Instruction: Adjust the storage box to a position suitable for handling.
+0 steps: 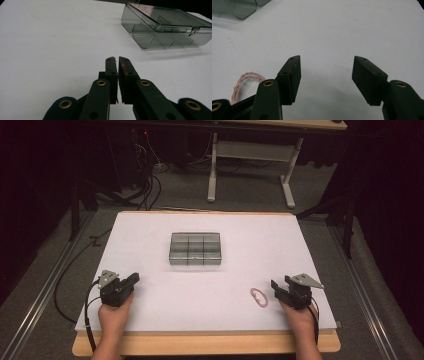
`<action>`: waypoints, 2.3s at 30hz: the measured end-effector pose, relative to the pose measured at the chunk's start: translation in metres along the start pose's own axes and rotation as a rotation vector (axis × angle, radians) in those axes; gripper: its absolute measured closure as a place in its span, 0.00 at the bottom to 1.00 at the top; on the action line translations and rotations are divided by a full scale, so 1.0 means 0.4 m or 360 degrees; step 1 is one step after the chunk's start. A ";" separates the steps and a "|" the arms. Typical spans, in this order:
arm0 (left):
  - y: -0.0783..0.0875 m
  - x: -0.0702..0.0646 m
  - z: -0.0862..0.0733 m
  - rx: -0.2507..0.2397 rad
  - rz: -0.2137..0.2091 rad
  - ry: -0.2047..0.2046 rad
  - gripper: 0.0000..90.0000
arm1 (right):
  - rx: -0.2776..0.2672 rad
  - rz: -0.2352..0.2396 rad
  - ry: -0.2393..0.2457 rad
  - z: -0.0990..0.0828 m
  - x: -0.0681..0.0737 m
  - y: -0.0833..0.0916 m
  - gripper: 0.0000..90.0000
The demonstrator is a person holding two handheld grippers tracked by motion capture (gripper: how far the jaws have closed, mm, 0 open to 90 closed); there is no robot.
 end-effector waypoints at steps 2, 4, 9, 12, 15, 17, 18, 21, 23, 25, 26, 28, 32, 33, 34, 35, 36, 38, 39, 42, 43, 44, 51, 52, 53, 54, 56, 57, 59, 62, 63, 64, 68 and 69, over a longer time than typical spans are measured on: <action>0.002 -0.004 0.001 -0.0014 0.0001 -0.0020 0.99 | -0.0002 0.0004 0.0001 0.000 0.001 0.001 0.47; 0.004 -0.005 0.001 -0.0017 -0.0019 -0.0013 1.00 | -0.0006 0.0006 0.0009 0.000 0.002 0.001 0.48; 0.004 -0.016 -0.001 -0.0013 -0.0020 -0.0065 1.00 | -0.0028 0.0009 0.0011 0.002 0.003 0.005 0.53; 0.000 -0.022 -0.004 0.0020 -0.0039 -0.0092 1.00 | -0.0032 -0.0015 -0.0007 0.005 -0.002 0.005 0.56; -0.009 -0.023 -0.004 0.0073 -0.0056 -0.0087 1.00 | -0.0027 0.0015 -0.0029 0.022 -0.002 -0.006 0.58; -0.023 -0.020 0.008 0.0103 -0.0062 -0.0074 1.00 | 0.0001 0.0034 -0.0014 0.043 0.002 -0.022 0.60; -0.029 -0.020 0.015 0.0105 -0.0063 -0.0066 1.00 | 0.0008 0.0054 0.0007 0.063 0.011 -0.033 0.61; -0.068 -0.026 0.052 0.0097 -0.0055 -0.0091 1.00 | 0.0017 0.0102 0.0067 0.135 0.052 -0.082 0.64; -0.105 -0.028 0.072 0.0099 -0.0039 -0.0116 1.00 | 0.0014 0.0117 0.0078 0.155 0.067 -0.099 0.64; -0.144 -0.029 0.089 0.0095 -0.0040 -0.0093 1.00 | 0.0043 0.0138 0.0121 0.186 0.098 -0.139 0.65; -0.163 -0.028 0.095 0.0106 -0.0029 -0.0096 1.00 | 0.0051 0.0145 0.0129 0.200 0.114 -0.158 0.66; -0.203 -0.024 0.104 0.0130 -0.0001 -0.0148 1.00 | 0.0060 0.0158 0.0148 0.225 0.139 -0.194 0.69; -0.276 -0.015 0.103 0.0234 0.0003 -0.0122 1.00 | 0.0107 0.0218 0.0166 0.254 0.193 -0.271 0.76; -0.286 -0.012 0.105 0.0261 0.0006 -0.0107 1.00 | 0.0123 0.0226 0.0171 0.256 0.203 -0.285 0.77; -0.294 -0.012 0.113 0.0242 -0.0007 -0.0094 1.00 | 0.0140 0.0230 0.0185 0.259 0.216 -0.303 0.80; -0.301 -0.014 0.122 0.0218 -0.0014 -0.0086 1.00 | 0.0160 0.0234 0.0191 0.261 0.227 -0.320 0.83; -0.308 -0.016 0.129 0.0213 -0.0010 -0.0101 1.00 | 0.0174 0.0246 0.0190 0.263 0.237 -0.336 0.87; -0.333 -0.024 0.138 0.0230 -0.0023 -0.0110 1.00 | 0.0196 0.0239 0.0206 0.274 0.252 -0.370 0.97; -0.333 -0.024 0.138 0.0230 -0.0023 -0.0110 1.00 | 0.0196 0.0239 0.0206 0.274 0.252 -0.370 0.97; -0.353 -0.026 0.128 0.0300 -0.0032 -0.0071 1.00 | 0.0217 0.0260 0.0175 0.283 0.257 -0.384 1.00; -0.356 -0.030 0.128 0.0317 -0.0047 -0.0094 1.00 | 0.0217 0.0260 0.0175 0.283 0.257 -0.384 1.00; -0.359 -0.033 0.129 0.0322 -0.0063 -0.0116 1.00 | 0.0217 0.0257 0.0189 0.285 0.258 -0.384 1.00; -0.385 -0.039 0.134 0.0375 -0.0092 -0.0134 1.00 | 0.0212 0.0265 0.0213 0.297 0.266 -0.383 1.00; -0.388 -0.041 0.140 0.0355 -0.0091 -0.0147 1.00 | 0.0212 0.0265 0.0213 0.297 0.266 -0.383 1.00; -0.390 -0.044 0.147 0.0329 -0.0097 -0.0142 1.00 | 0.0214 0.0266 0.0211 0.295 0.265 -0.382 1.00; -0.391 -0.046 0.151 0.0313 -0.0109 -0.0133 1.00 | 0.0220 0.0267 0.0220 0.292 0.264 -0.383 1.00; -0.397 -0.056 0.147 0.0345 -0.0147 -0.0138 1.00 | 0.0228 0.0263 0.0231 0.286 0.260 -0.382 1.00; -0.401 -0.065 0.145 0.0351 -0.0161 -0.0167 1.00 | 0.0232 0.0263 0.0228 0.283 0.255 -0.380 1.00; -0.404 -0.076 0.144 0.0350 -0.0159 -0.0175 1.00 | 0.0237 0.0253 0.0223 0.279 0.238 -0.376 1.00; -0.407 -0.103 0.141 0.0344 -0.0192 -0.0192 1.00 | 0.0240 0.0238 0.0221 0.272 0.213 -0.368 1.00; -0.408 -0.115 0.140 0.0347 -0.0207 -0.0200 1.00 | 0.0240 0.0234 0.0228 0.270 0.204 -0.366 1.00; -0.409 -0.128 0.139 0.0344 -0.0219 -0.0212 1.00 | 0.0250 0.0227 0.0230 0.266 0.196 -0.365 1.00; -0.415 -0.190 0.136 0.0336 -0.0286 -0.0260 1.00 | 0.0272 0.0214 0.0221 0.255 0.169 -0.364 1.00; -0.417 -0.205 0.136 0.0337 -0.0305 -0.0260 1.00 | 0.0276 0.0213 0.0228 0.253 0.164 -0.364 1.00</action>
Point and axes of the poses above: each handheld gripper's, and its own axes: y roughly backward along the jaws, z roughly out of its top, x roughly to its left, the point moved 9 cm from there along -y, roughly forward along the jaws, and after that the axes turned 1 degree about x, right-handed, at the moved point
